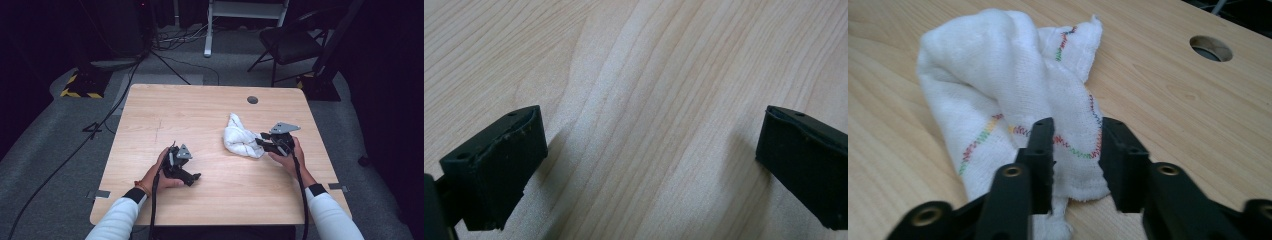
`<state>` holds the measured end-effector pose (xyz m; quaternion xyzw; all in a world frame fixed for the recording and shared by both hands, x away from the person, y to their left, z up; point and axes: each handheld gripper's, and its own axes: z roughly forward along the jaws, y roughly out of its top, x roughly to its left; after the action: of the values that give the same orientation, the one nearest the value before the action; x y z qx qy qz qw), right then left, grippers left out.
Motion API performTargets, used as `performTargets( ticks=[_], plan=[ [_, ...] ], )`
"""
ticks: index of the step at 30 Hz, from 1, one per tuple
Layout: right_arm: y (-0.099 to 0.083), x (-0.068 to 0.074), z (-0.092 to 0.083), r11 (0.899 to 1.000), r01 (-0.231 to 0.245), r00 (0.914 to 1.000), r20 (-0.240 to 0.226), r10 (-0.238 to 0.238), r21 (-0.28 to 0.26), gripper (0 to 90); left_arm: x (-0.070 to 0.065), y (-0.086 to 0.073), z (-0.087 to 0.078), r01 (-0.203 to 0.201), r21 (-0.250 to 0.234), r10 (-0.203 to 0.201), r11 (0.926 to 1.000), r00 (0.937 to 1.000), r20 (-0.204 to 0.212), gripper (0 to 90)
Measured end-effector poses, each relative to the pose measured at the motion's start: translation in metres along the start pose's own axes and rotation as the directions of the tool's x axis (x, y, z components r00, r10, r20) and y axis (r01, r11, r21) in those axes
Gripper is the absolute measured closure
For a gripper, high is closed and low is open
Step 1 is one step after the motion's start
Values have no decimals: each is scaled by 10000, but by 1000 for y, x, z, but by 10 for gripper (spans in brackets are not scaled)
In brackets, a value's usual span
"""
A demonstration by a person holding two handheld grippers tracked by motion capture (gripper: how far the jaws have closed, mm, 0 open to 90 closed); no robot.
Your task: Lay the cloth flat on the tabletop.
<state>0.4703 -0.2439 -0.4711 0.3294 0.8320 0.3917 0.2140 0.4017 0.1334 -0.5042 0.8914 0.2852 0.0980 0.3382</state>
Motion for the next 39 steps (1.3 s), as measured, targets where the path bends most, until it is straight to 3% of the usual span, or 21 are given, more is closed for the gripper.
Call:
performTargets(
  ticks=[2, 6, 9, 12, 14, 15, 16, 21, 26, 32, 39],
  plan=[
    [-2, -2, 8, 9997, -158, 9998, 74, 157, 204, 559, 0, 0, 0, 0, -2, 0, 10000, 10000, 0, 1],
    [-7, -18, 22, 9906, -1110, 9934, 387, 1082, 794, 474, 0, 0, 0, 0, -1, 0, 10000, 10000, 1, 1],
    [-10, -23, 28, 9861, -1269, 9908, 610, 1209, 1068, 424, 0, 0, 0, 4, -3, -4, 10000, 10000, 1, 1],
    [-12, -24, 30, 9830, -1433, 9890, 534, 1379, 1148, 431, 0, 0, 0, -1, 4, 1, 10000, 10000, 5, 1],
    [-11, -22, 29, 9843, -1275, 9918, 268, 1252, 1216, 547, 0, 0, 0, 1, -2, -1, 10000, 10000, 0, 2],
    [-11, -22, 29, 9843, -1275, 9918, 268, 1252, 1216, 547, 0, 0, 0, 1, -2, -1, 10000, 10000, 0, 1],
    [-11, -22, 29, 9844, -1273, 9916, -71, 1291, 1211, 646, 0, 0, 0, 4, -3, -4, 10000, 10000, 0, 1],
    [-10, -20, 30, 9857, -1149, 9913, -495, 1217, 1232, 801, 0, 0, 0, -1, 0, 1, 10000, 10000, 2, 1],
    [-6, -16, 26, 9898, -825, 9959, -277, 863, 1164, 849, 0, 0, 0, 1, -2, -1, 10000, 10000, 0, 1],
    [2, -18, 5, 9977, -603, 9982, 49, 602, 311, 857, 0, 0, 0, 0, -2, 0, 10000, 10000, -2, 1],
    [15, -5, -11, 9993, 3, 9999, -129, -8, -380, 859, 0, 0, 0, -20, -14, 20, 10000, 10000, -13, 3]
  ],
)
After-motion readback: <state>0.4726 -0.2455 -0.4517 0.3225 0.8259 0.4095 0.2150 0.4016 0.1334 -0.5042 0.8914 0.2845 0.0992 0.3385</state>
